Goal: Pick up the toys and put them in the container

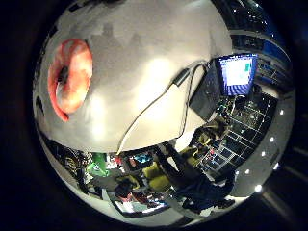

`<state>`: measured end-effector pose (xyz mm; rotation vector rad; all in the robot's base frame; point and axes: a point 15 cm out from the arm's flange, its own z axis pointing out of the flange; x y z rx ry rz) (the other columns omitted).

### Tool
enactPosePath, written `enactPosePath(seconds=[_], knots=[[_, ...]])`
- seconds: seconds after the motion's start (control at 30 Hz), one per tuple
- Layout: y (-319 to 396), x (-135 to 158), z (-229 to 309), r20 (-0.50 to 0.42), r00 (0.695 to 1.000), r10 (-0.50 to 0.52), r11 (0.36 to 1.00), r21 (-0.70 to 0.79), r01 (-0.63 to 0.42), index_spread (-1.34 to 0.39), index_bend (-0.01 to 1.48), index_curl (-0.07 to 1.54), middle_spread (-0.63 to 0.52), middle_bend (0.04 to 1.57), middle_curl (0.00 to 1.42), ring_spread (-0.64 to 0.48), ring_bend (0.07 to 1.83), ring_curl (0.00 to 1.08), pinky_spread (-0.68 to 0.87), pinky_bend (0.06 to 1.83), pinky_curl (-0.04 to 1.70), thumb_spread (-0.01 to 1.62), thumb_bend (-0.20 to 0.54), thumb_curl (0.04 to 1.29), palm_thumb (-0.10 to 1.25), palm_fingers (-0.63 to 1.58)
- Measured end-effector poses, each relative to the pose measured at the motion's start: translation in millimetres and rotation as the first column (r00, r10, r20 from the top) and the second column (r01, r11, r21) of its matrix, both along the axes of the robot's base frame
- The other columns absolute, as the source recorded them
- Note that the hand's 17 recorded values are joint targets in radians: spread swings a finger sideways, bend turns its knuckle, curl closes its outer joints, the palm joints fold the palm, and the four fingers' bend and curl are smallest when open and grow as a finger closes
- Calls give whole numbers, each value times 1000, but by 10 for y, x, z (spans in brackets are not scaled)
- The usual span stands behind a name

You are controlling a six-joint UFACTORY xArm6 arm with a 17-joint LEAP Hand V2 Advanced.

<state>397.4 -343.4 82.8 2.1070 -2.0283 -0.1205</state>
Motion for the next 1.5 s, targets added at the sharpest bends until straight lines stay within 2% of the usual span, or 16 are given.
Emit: enactPosePath(seconds=[0.2, 0.33, 0.43, 0.5, 0.67, 0.77, 0.83, 1.03, 1.17, 1.27, 1.5], knots=[[-96, 85, -107, 13, 1000, -10, 1000, -8, 10, -441, 201, 394, -56, 196, 335, 8, 234, 237, 337, 286, 242, 882, -25, 384, 846, 305], [-155, 75, -168, -12, 1000, -9, 999, -37, 8, -439, 215, 401, -56, 182, 326, 12, 192, 230, 335, 264, 244, 891, -23, 404, 872, 323], [-302, 65, -170, -46, 999, -6, 995, -99, 1, -443, 295, 423, -56, 174, 312, 15, 172, 211, 334, 250, 249, 891, -21, 425, 901, 327], [-366, 76, -164, -59, 998, -1, 991, -130, -6, -466, 460, 469, -62, 168, 298, 16, 156, 190, 324, 218, 247, 891, -19, 439, 921, 348], [-381, 82, -176, -63, 998, 2, 990, -138, -10, -503, 721, 541, -121, 235, 318, -20, 125, 140, 298, 163, 224, 863, -20, 456, 952, 442], [-401, 111, -155, -49, 999, 5, 990, -142, -12, -497, 969, 619, -237, 417, 379, -99, 126, 100, 244, 139, 181, 859, -11, 455, 1019, 533], [-477, 119, -61, -26, 1000, -2, 988, -155, -3, -476, 1047, 644, -309, 528, 421, -138, 149, 89, 211, 156, 160, 864, -19, 446, 1038, 525], [-595, 117, 440, 40, 999, -15, 981, -193, 22, -446, 1107, 633, -393, 644, 475, -179, 171, 89, 192, 174, 137, 888, -18, 430, 1064, 523], [-430, 99, 750, 75, 997, -19, 982, -188, 33, -437, 1125, 623, -410, 651, 492, -189, 177, 99, 191, 185, 136, 898, -19, 423, 1066, 526], [-156, 61, 1014, 84, 996, -18, 988, -154, 31, -434, 1137, 615, -415, 642, 498, -192, 181, 105, 192, 182, 134, 901, -20, 421, 1062, 532], [918, 265, 1743, 122, 990, 70, 996, -65, -63, -428, 1160, 599, -424, 621, 519, -194, 177, 118, 194, 186, 139, 911, -19, 420, 1065, 533]])
